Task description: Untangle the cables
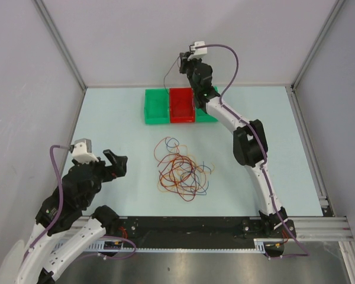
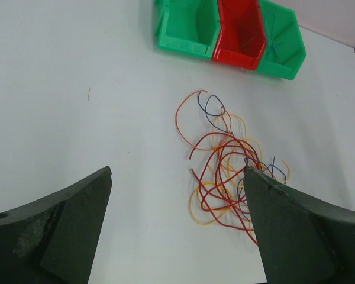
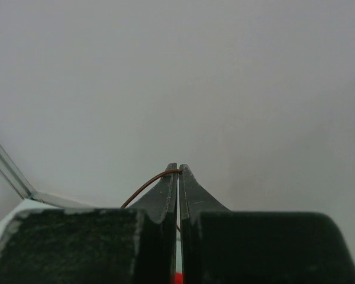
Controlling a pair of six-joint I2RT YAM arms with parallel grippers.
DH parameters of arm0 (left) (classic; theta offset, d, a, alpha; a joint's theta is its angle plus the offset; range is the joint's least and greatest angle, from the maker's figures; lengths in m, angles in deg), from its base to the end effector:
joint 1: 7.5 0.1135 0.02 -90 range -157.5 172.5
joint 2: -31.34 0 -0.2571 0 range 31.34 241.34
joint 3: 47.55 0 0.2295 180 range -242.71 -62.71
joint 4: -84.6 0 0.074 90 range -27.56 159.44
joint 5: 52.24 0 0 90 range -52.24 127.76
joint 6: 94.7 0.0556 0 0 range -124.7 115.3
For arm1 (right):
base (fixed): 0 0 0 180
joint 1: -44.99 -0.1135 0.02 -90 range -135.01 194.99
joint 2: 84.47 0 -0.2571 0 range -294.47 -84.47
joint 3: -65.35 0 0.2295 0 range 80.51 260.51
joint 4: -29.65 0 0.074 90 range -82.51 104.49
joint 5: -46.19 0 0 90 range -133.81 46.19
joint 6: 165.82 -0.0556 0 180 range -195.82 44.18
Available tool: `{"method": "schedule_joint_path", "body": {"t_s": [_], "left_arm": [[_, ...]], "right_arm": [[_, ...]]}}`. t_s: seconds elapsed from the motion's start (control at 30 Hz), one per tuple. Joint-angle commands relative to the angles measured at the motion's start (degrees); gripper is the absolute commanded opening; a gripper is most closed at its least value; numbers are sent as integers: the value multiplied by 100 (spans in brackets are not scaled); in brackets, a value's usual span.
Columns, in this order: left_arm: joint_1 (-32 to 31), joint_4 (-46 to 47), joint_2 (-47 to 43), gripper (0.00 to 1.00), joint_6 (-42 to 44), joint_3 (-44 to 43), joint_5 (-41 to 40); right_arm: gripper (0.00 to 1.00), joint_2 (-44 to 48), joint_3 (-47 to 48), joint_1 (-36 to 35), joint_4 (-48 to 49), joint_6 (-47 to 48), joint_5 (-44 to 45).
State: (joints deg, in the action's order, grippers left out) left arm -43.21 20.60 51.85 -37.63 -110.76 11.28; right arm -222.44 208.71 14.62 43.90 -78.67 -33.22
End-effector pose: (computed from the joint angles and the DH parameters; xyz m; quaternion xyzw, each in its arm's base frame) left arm 0.0658 -0.0167 0.3143 -0.1097 0.8066 -0.1535 0.5602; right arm 0.4889 0.2746 0.3504 -0.0632 0.5752 0.1817 0.7951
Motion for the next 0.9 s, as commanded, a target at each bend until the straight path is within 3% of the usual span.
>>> {"method": "schedule_joint_path", "body": {"t_s": [0.0, 0.6, 0.87], "left_arm": [[134, 120, 76, 97, 129, 24, -103], [301, 50, 75, 90, 59, 15, -226], [301, -64, 524, 89, 6, -81, -288]], "right_arm": [[0, 437, -646, -30, 539, -40, 250], [0, 1448, -2729, -293, 715, 197, 1261], [0, 1299, -2854, -294, 110, -101, 1534]]}}
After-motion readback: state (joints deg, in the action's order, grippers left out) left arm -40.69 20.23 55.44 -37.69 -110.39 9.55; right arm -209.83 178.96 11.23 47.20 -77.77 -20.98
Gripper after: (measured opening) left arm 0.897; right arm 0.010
